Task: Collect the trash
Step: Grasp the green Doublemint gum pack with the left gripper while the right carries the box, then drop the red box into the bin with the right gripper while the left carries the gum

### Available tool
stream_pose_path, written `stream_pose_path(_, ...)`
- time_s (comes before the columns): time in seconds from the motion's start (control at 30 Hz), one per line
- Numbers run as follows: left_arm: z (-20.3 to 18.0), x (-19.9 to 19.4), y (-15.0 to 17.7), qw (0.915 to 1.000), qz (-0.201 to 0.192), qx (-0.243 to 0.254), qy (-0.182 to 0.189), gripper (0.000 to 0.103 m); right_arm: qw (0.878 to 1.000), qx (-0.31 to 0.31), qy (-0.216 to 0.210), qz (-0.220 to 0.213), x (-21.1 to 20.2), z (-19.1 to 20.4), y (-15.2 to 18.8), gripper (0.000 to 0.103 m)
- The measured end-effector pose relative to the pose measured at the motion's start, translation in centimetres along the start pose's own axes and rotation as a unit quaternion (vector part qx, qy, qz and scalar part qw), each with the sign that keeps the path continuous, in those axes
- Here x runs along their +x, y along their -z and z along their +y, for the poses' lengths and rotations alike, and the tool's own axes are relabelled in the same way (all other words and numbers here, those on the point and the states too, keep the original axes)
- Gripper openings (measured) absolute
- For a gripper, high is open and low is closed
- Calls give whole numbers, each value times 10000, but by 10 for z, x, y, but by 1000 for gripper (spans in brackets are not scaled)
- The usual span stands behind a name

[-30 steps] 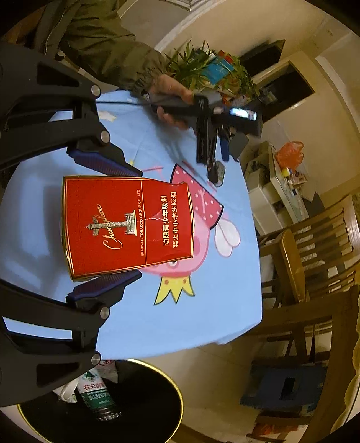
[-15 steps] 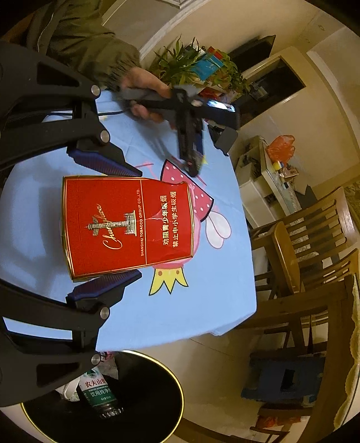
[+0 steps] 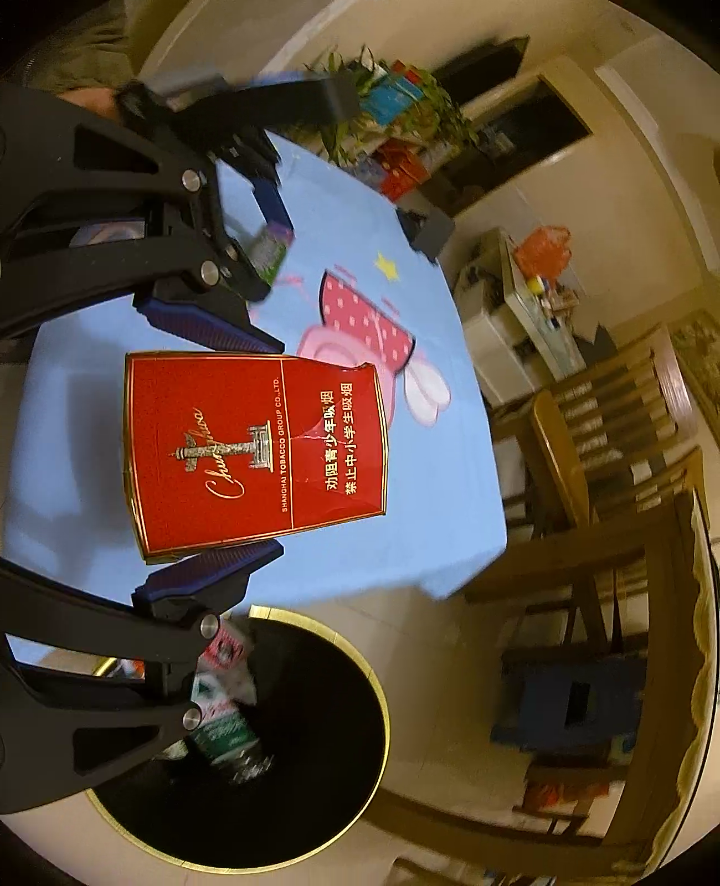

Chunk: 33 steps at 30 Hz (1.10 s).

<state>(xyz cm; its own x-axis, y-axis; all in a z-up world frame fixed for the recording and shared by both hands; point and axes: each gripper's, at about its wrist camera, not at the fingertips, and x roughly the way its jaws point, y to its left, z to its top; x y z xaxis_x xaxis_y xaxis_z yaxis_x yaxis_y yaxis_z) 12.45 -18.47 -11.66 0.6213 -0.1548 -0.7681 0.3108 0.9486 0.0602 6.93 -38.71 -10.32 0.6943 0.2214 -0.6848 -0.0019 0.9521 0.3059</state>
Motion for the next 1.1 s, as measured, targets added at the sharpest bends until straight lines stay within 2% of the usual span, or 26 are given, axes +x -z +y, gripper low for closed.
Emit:
stream_pose_path(0.13, -33, -20, -3, 9994, -275, 209, -9, 78, 9997, 211, 145, -63, -14, -25, 4, 65)
stream_pose_path(0.3, -57, -27, -4, 9986, -377, 363, -86, 78, 9986, 427, 292, 75, -21, -54, 14, 65)
stream_pose_path(0.4, -71, -27, -4, 9985, -352, 416, -110, 78, 9985, 437, 294, 155, -23, -62, 21, 65)
stream_pose_path(0.57, -89, -33, 0, 9976, -425, 518, -179, 78, 9989, 394, 240, 12, -35, -67, 22, 65)
stream_pose_path(0.73, -100, -39, 0, 9968, -532, 573, -176, 78, 9985, 482, 247, -65, -42, -74, 20, 65)
stream_pose_path(1.1, -112, -41, 1, 9962, -530, 683, -84, 77, 9954, 673, 647, -235, -54, -93, 15, 65)
